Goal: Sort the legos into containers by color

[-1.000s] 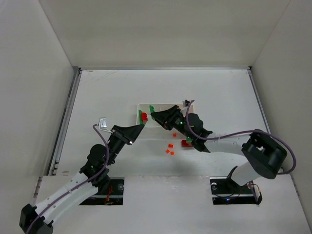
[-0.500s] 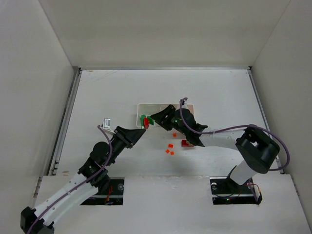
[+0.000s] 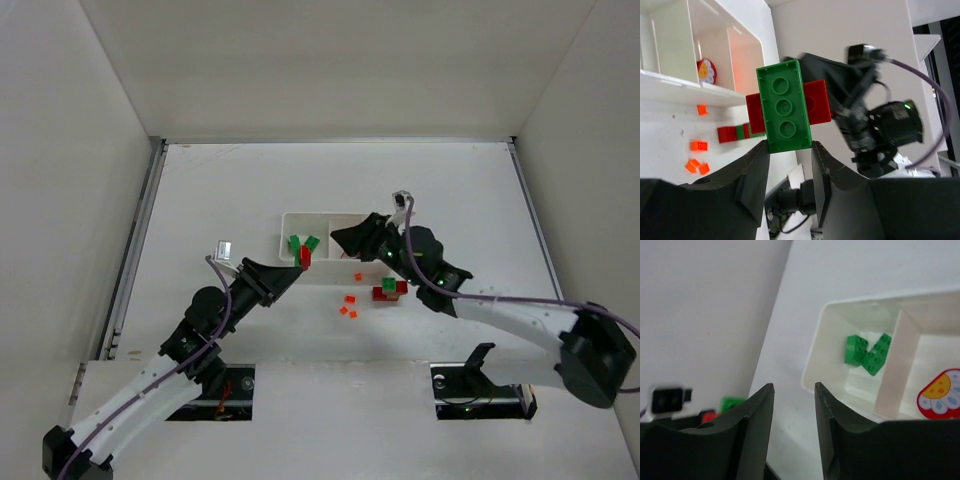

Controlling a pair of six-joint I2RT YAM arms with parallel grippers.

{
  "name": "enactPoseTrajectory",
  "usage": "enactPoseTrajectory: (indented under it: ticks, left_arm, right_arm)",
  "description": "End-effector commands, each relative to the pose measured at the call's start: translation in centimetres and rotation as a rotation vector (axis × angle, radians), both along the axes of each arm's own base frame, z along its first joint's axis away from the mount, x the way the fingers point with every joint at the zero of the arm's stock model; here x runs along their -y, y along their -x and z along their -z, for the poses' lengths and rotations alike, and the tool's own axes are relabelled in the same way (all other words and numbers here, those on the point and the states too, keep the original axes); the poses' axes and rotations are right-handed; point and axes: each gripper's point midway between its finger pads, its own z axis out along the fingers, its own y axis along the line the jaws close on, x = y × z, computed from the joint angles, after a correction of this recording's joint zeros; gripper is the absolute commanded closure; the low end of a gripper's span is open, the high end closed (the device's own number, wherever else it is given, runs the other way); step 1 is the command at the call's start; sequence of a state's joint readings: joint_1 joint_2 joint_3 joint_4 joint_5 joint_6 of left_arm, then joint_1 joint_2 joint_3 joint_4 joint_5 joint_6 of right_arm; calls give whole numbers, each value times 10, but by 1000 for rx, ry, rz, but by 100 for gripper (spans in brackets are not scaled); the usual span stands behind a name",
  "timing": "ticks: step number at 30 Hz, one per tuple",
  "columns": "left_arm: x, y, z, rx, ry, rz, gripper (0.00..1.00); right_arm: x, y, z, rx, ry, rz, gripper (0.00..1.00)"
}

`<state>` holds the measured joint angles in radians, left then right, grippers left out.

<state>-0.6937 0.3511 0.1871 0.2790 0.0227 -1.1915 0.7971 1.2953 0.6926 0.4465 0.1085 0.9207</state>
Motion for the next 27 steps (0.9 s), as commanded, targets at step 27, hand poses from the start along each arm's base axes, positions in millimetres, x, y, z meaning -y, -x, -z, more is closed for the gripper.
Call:
enactPoseTrajectory:
  ticks: [27]
  left_arm:
    - [38,50,-33,-124,130,338,83]
  right_arm:
    - [-31,116,-61,611,397,-396,31]
